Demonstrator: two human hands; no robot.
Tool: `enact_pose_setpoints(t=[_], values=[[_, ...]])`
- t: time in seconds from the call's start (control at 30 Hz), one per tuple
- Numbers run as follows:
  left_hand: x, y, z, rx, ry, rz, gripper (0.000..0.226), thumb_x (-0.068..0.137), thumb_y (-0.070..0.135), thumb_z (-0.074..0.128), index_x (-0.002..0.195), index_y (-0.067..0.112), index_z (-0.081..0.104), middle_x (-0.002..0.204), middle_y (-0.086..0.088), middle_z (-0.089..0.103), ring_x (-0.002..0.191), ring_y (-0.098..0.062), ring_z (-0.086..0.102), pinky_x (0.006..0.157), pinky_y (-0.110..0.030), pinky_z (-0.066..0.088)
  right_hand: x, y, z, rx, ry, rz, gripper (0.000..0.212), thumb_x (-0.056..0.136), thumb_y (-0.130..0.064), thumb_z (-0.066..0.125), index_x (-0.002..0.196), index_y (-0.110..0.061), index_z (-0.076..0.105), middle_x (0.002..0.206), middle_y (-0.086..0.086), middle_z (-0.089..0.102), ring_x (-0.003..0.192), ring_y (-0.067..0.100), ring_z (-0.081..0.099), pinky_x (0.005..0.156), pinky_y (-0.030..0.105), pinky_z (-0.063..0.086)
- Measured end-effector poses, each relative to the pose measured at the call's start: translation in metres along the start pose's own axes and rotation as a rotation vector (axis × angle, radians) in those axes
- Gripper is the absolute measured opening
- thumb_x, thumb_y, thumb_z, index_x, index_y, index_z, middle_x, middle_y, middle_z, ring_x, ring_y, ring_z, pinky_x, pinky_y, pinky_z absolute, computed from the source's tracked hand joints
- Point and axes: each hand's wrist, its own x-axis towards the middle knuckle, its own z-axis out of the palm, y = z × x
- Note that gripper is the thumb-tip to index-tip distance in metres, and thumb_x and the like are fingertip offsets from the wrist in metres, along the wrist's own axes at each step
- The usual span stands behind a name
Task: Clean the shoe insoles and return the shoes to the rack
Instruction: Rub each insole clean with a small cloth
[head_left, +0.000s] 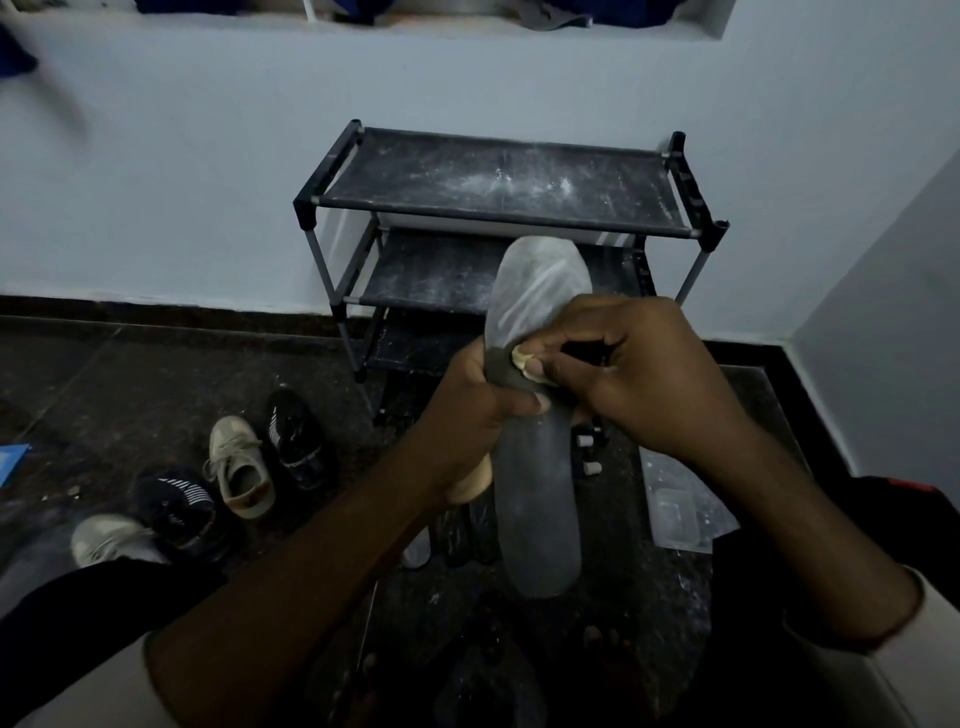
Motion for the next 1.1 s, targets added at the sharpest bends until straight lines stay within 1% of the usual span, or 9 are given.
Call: enact_pose_setpoints(t=[0.07, 0.13, 0.27, 0.43, 0.57, 0.7, 0.87, 1.0, 1.1], values=[[0.0, -0.005, 0.003, 0.065, 0.009, 0.037, 0.063, 0.068, -0.006, 0.065, 0.13, -0.004, 0.053, 0.113, -0.024, 0.067, 0.111, -0.039, 0.065, 0.092, -0.049, 0.054, 0.001, -0.002, 0.006, -0.026, 0.089, 0.006, 0.011, 0.086, -0.009, 0.078, 0.094, -0.015, 0.081, 0.091, -0.009, 0.076, 0.085, 0.003, 0.07, 0.079, 0.03, 0.058], [-0.002, -0.007, 0.008, 0.086, 0.006, 0.075, 0.06, 0.07, -0.006, 0.063, 0.129, 0.001, 0.054, 0.109, -0.01, 0.071, 0.106, -0.024, 0.069, 0.084, -0.035, 0.056, 0.002, -0.006, 0.013, -0.014, 0.165, 0.007, 0.01, 0.086, -0.009, 0.076, 0.094, -0.014, 0.081, 0.091, -0.007, 0.076, 0.086, 0.003, 0.07, 0.08, 0.03, 0.057], [-0.002, -0.003, 0.011, 0.136, 0.022, 0.131, 0.05, 0.063, -0.001, 0.069, 0.111, 0.011, 0.058, 0.095, 0.006, 0.075, 0.095, -0.007, 0.071, 0.078, -0.02, 0.054, 0.0, -0.011, 0.018, -0.001, 0.064, -0.028, 0.014, 0.087, -0.011, 0.078, 0.1, -0.014, 0.08, 0.095, -0.006, 0.075, 0.088, 0.004, 0.07, 0.081, 0.029, 0.057], [-0.007, -0.005, 0.01, 0.198, 0.005, 0.133, 0.07, 0.079, -0.021, 0.057, 0.142, 0.006, 0.042, 0.124, -0.008, 0.065, 0.112, -0.011, 0.066, 0.084, -0.021, 0.054, 0.005, -0.005, 0.013, 0.031, 0.195, 0.017, 0.013, 0.088, -0.011, 0.077, 0.101, -0.013, 0.08, 0.095, -0.006, 0.075, 0.089, 0.004, 0.07, 0.081, 0.032, 0.058], [-0.005, -0.007, 0.011, 0.193, 0.014, 0.128, 0.068, 0.079, -0.022, 0.055, 0.143, -0.005, 0.038, 0.125, -0.014, 0.063, 0.114, -0.018, 0.066, 0.083, -0.022, 0.054, 0.002, -0.01, 0.014, 0.06, 0.078, -0.012, 0.015, 0.088, -0.01, 0.077, 0.103, -0.012, 0.08, 0.096, -0.005, 0.075, 0.089, 0.005, 0.071, 0.081, 0.026, 0.058], [-0.007, -0.008, 0.01, 0.187, 0.003, 0.128, 0.076, 0.079, -0.02, 0.055, 0.147, 0.005, 0.036, 0.132, -0.007, 0.061, 0.121, -0.016, 0.062, 0.087, -0.024, 0.053, 0.005, -0.001, 0.008, 0.1, 0.134, 0.048, 0.011, 0.088, -0.012, 0.078, 0.097, -0.014, 0.081, 0.091, -0.009, 0.075, 0.086, 0.005, 0.071, 0.079, 0.034, 0.059], [-0.001, -0.004, 0.009, 0.182, 0.025, 0.137, 0.069, 0.069, -0.012, 0.056, 0.135, -0.012, 0.035, 0.105, 0.002, 0.067, 0.098, -0.006, 0.069, 0.077, -0.019, 0.053, 0.0, -0.008, 0.015, 0.104, 0.078, 0.015, 0.012, 0.087, -0.008, 0.077, 0.096, -0.014, 0.081, 0.09, -0.006, 0.075, 0.084, 0.008, 0.072, 0.076, 0.037, 0.059], [-0.002, -0.007, 0.008, 0.224, 0.02, 0.117, 0.069, 0.071, -0.004, 0.059, 0.138, 0.012, 0.045, 0.131, -0.01, 0.062, 0.125, -0.023, 0.06, 0.098, -0.038, 0.052, 0.003, 0.0, 0.008, 0.083, 0.182, 0.064, 0.009, 0.087, -0.01, 0.077, 0.092, -0.016, 0.081, 0.088, -0.008, 0.075, 0.082, 0.007, 0.071, 0.076, 0.038, 0.058], [-0.001, -0.006, 0.009, 0.208, 0.017, 0.115, 0.067, 0.07, -0.006, 0.059, 0.131, 0.018, 0.048, 0.124, -0.006, 0.065, 0.118, -0.018, 0.063, 0.092, -0.03, 0.053, 0.003, -0.005, 0.014, 0.08, 0.186, 0.042, 0.008, 0.087, -0.011, 0.077, 0.093, -0.015, 0.081, 0.088, -0.008, 0.075, 0.082, 0.007, 0.071, 0.076, 0.034, 0.058]])
